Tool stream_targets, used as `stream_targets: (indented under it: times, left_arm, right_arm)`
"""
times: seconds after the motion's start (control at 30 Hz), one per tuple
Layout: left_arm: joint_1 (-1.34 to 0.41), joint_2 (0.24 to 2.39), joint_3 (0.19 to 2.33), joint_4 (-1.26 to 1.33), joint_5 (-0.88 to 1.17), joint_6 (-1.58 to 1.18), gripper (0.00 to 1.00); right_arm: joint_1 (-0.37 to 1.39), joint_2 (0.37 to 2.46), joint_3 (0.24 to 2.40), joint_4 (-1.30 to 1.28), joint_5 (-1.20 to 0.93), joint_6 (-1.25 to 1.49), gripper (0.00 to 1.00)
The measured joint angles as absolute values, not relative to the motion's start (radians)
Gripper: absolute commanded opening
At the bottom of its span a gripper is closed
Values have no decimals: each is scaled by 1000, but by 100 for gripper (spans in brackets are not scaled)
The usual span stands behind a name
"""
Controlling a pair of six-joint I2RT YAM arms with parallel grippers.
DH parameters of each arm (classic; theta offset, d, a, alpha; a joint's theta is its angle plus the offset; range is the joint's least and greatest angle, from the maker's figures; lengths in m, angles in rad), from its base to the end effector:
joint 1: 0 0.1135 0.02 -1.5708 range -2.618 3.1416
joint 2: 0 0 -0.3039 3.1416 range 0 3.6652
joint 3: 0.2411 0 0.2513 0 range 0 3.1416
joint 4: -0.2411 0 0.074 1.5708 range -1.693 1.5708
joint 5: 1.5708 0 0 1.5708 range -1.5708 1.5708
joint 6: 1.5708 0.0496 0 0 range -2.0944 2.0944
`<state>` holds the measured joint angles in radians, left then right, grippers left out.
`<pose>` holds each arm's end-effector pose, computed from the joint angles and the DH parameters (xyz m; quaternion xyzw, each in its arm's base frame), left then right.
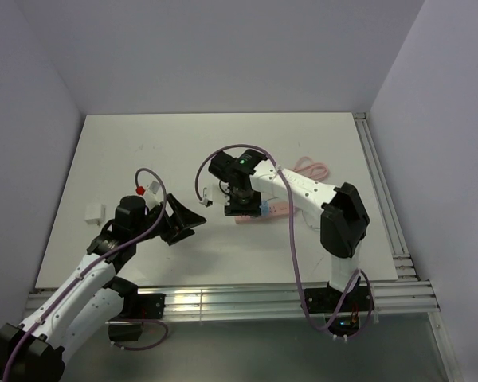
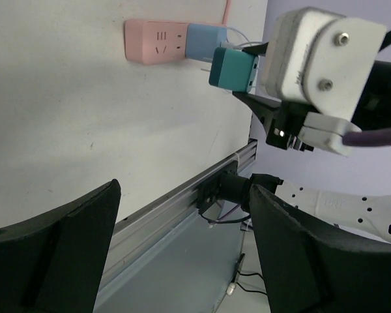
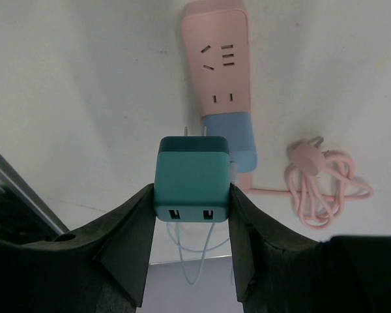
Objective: Insert the plug
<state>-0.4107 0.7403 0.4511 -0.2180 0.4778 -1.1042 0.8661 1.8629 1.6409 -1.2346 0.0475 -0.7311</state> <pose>0.1283 -0.0807 0.2491 -0.1717 0.8284 -0.4867 0.2178 0.2433 0.2825 0.2866 -0.7141 0.6974 -0.0198 0.0585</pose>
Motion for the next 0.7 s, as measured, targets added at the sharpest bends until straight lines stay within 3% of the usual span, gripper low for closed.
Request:
stream_targets:
  times: [0.7]
  left_arm:
    - [-406,737,424,-167,524,-1111,84]
  right_arm:
    - [863,1970,1645,-1182,120,-739,0]
